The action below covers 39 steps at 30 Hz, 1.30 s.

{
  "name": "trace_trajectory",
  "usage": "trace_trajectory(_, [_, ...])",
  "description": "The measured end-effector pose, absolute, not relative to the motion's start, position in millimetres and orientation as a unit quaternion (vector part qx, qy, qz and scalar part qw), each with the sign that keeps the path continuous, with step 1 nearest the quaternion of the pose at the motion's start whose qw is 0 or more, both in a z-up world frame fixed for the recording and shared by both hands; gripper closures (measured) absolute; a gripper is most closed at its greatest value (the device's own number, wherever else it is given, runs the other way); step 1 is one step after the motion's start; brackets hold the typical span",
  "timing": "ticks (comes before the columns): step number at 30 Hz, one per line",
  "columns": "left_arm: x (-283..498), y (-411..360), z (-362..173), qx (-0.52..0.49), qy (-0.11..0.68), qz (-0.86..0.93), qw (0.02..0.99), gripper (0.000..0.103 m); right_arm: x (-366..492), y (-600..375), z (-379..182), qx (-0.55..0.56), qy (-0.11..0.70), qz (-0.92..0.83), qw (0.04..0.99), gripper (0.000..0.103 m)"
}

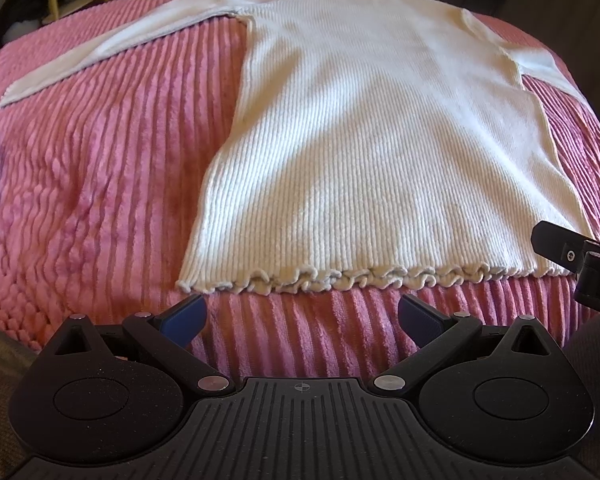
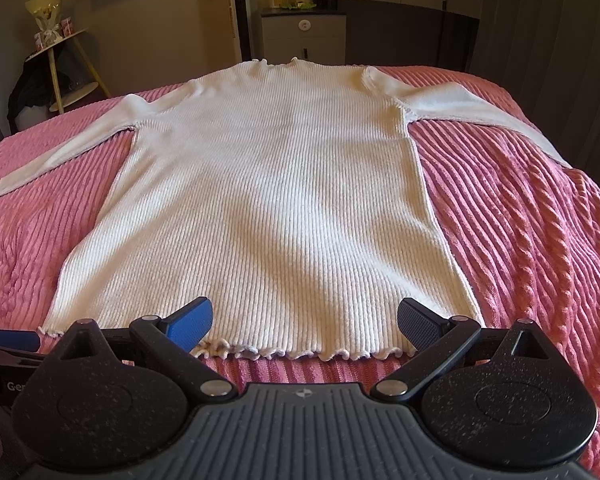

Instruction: Fold small clothes

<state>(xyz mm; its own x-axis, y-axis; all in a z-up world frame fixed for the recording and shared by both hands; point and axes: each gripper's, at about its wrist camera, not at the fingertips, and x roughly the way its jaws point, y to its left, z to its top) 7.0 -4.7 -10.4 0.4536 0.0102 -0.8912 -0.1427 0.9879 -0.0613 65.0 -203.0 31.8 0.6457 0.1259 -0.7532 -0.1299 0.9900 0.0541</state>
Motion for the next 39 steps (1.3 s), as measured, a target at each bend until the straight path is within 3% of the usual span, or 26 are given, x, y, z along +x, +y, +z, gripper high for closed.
trace_trajectory(20, [27.2,-3.5,-1.0,-0.095,0.551,0.01,0.829,0.0,91.2,-238.1,25.3,0.102,0.418,0.089,0.898,0.004])
trace_trajectory(23, [50.9,-3.8,21.2,-0.083,0.522,0.016,0.849,0.0,120.8,-253.0,22.2,0.112,0.413,0.06,0.902,0.004])
trace_trajectory(29, [130.8,-12.3,44.3,-0.062,0.456,0.052,0.886,0.0,185.0,-268.9,-21.1,0.167,0.478,0.073,0.859,0.004])
trace_trajectory(32, [165.2,-7.4,30.0,-0.072,0.428,0.076,0.898,0.0,196.6,-282.7,-49.5,0.23,0.513,0.077,0.823,0.004])
trace_trajectory(36, [185.5,-0.7,0.4,-0.068,0.405,0.11,0.905,0.0,186.4,-304.5,-60.0,0.321,0.482,0.077,0.812,0.004])
trace_trajectory(39, [192.8,-0.6,-19.2,-0.039,0.398,0.12,0.909,0.0,186.1,-304.1,-59.9,0.321,0.487,0.082,0.809,0.004])
